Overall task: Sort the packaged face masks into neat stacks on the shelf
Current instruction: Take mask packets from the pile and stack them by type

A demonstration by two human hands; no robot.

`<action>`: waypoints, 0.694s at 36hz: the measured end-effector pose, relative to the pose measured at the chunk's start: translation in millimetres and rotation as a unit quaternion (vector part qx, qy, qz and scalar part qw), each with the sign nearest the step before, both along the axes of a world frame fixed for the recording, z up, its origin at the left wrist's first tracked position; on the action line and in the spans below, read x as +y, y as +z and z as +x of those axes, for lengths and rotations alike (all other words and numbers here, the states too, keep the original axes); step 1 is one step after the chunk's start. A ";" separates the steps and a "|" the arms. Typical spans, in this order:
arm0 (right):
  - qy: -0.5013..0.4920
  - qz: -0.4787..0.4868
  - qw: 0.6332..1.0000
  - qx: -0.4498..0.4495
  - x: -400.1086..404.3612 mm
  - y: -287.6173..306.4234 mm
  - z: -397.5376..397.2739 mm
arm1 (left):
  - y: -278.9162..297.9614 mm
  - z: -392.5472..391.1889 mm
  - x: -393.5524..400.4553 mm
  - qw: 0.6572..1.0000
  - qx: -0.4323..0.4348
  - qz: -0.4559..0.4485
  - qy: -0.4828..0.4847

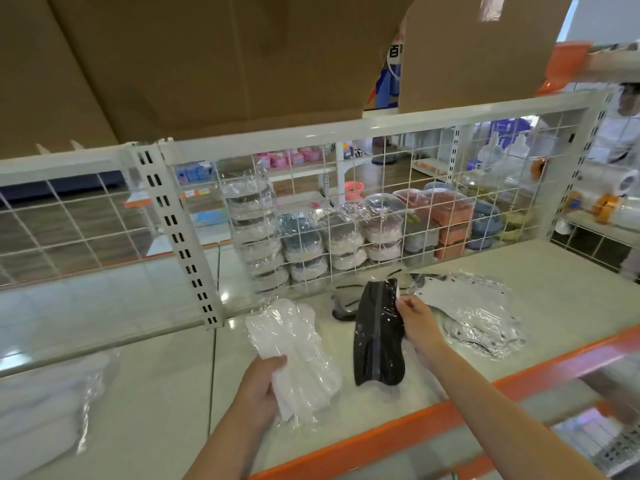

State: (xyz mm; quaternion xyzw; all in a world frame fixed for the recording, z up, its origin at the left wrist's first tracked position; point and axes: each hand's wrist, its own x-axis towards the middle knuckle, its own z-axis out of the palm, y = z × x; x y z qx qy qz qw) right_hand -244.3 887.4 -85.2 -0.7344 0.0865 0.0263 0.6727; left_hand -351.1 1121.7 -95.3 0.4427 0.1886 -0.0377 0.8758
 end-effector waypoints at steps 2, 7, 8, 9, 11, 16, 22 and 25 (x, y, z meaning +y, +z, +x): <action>-0.041 -0.060 0.997 0.005 -7.0 2.4 5.1 | 1.7 -0.8 0.6 1.000 0.008 0.000 -0.004; -0.002 -0.298 0.953 0.048 -28.8 -3.0 16.0 | 1.5 -1.8 0.0 1.000 0.009 0.016 -0.015; -0.001 -0.377 0.926 0.034 -36.2 -8.4 17.7 | 0.9 -1.7 -1.1 1.000 0.007 0.021 -0.020; 0.002 -0.444 0.896 0.024 -43.1 -10.3 14.8 | 0.8 -2.0 -2.4 0.999 0.009 0.025 -0.022; 0.020 -0.518 0.854 0.041 -57.7 -16.2 11.1 | 0.4 -1.7 -4.8 0.999 0.015 0.028 -0.025; 0.055 -0.585 0.808 0.035 -71.0 -15.7 2.4 | -0.1 0.7 -17.8 0.998 0.020 0.054 -0.029; 0.121 -0.670 0.729 -0.070 -46.8 -12.9 -15.5 | 3.9 8.7 -36.3 0.995 0.032 0.071 -0.063; 0.149 -0.687 0.705 -0.099 -36.7 -14.8 -21.3 | 6.0 11.4 -41.1 0.994 0.028 0.076 -0.074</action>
